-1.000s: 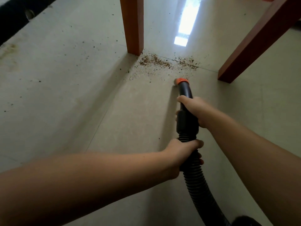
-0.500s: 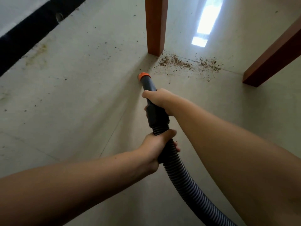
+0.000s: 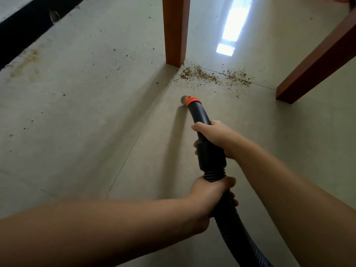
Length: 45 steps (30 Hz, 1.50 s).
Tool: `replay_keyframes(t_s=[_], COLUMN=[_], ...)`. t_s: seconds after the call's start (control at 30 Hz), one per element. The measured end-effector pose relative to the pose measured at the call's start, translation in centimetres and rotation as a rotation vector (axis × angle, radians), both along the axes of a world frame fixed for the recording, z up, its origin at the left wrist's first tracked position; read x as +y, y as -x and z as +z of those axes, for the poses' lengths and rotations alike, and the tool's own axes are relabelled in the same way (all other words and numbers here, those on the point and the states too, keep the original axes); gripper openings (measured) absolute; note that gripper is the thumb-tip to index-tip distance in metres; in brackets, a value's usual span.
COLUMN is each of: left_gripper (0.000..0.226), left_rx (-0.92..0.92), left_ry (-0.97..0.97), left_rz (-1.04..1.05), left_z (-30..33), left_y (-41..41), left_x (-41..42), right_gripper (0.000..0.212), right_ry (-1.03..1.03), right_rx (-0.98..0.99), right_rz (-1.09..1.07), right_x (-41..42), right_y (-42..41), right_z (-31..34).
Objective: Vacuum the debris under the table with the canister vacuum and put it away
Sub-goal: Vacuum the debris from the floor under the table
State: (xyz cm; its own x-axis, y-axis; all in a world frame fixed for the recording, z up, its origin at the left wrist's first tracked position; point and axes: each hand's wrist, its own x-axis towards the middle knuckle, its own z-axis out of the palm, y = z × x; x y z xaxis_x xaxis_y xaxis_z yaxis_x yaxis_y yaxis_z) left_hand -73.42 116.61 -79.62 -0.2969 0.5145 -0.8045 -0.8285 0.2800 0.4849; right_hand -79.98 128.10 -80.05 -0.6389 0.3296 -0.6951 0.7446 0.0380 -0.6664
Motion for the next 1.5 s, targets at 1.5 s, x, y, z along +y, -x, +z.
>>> replay_keyframes(t_s=[1.5], left_gripper=[0.014], left_rx=[0.105], left_ry=[-0.050], left_rz=[0.100], left_z=[-1.9], left_y=[11.6], left_x=[1.7], right_gripper=[0.032], right_ry=[-0.112], right_rx=[-0.016], right_rz=[-0.127], right_x=[1.4], right_y=[13.0], right_z=[-0.9])
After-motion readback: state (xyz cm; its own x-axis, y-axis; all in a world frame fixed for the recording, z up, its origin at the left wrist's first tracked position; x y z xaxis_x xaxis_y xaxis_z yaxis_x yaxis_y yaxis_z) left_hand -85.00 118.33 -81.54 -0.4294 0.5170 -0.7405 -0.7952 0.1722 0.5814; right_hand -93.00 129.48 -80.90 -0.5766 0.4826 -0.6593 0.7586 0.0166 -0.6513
